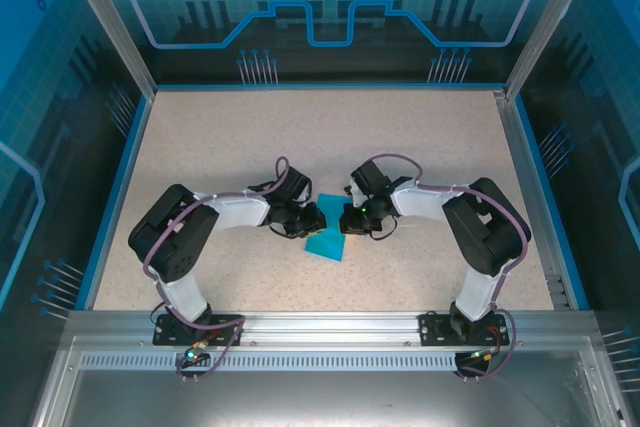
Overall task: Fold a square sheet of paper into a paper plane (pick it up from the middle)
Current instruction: Fold the triangle a second time at the center of the table.
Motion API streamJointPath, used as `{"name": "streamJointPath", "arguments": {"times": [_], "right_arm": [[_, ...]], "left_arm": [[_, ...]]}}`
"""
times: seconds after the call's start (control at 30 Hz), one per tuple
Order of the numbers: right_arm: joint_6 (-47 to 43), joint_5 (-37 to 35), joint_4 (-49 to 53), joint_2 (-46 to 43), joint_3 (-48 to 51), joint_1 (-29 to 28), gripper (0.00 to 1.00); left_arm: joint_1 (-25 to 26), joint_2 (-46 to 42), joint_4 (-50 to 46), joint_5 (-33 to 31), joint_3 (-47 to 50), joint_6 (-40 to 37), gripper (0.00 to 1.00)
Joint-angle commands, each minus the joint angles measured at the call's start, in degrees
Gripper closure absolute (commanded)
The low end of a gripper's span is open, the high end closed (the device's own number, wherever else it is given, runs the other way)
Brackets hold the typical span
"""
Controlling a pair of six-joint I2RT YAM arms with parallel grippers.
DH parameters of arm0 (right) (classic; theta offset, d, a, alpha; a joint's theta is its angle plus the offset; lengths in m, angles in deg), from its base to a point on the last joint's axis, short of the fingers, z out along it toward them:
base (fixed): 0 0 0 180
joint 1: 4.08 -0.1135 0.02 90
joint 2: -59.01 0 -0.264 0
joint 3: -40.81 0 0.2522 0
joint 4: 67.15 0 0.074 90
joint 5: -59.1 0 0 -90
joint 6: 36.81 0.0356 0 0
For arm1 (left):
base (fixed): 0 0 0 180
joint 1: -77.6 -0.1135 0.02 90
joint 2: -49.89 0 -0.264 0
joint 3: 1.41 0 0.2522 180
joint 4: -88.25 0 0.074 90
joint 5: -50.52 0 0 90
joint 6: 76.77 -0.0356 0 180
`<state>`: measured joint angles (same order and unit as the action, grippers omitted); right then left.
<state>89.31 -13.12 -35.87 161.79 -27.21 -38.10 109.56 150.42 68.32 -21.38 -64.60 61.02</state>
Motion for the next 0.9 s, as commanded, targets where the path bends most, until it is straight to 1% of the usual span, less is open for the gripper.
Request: {"name": "streamJointPath", "arguments": {"times": [0.0, 0.1, 0.2, 0.33, 0.4, 0.47, 0.5, 0.63, 0.73, 0.87], "right_arm": [[-1.0, -8.7, 6.2, 3.9, 1.8, -0.3, 0.92], [-1.0, -8.8, 6.2, 4.0, 1.8, -0.3, 0.92], [-1.1, -8.7, 6.3, 4.0, 1.6, -0.3, 0.92], [-1.2, -8.7, 6.5, 3.8, 1.5, -0.4, 0.92], [-1.2, -8.6, 6.5, 3.7, 1.5, -0.4, 0.92], [-1.2, -8.6, 6.5, 3.7, 1.6, -0.4, 0.92], [-1.2, -8.7, 6.4, 3.8, 1.6, -0.4, 0.92], [-1.1, -8.5, 6.3, 4.1, 1.6, -0.4, 0.92], [-1.1, -8.4, 6.2, 4.1, 1.5, -0.4, 0.92], [-1.0, -8.2, 6.1, 4.2, 1.6, -0.4, 0.92]], "left_arm": [[-2.8, -0.2, -3.1, -6.0, 1.2, -1.8, 0.79], [-3.6, 0.2, -3.6, -6.1, 1.0, -2.0, 0.79], [-3.9, -1.3, -3.6, -5.4, 0.8, -2.7, 0.79], [-3.8, -7.1, -0.6, -2.4, 1.9, -3.8, 0.79], [-3.7, -10.1, 0.0, -2.4, 2.6, -4.2, 0.78], [-3.6, -11.9, 1.2, -1.1, 3.4, -4.2, 0.77], [-3.5, -12.0, 2.1, 0.6, 3.7, -3.9, 0.77], [-1.4, -8.7, 4.8, 5.9, 3.2, -3.1, 0.78], [0.1, -5.3, 5.4, 6.6, 2.5, -2.4, 0.80], [0.3, -1.6, 5.8, 7.3, 1.8, -1.3, 0.82]]}}
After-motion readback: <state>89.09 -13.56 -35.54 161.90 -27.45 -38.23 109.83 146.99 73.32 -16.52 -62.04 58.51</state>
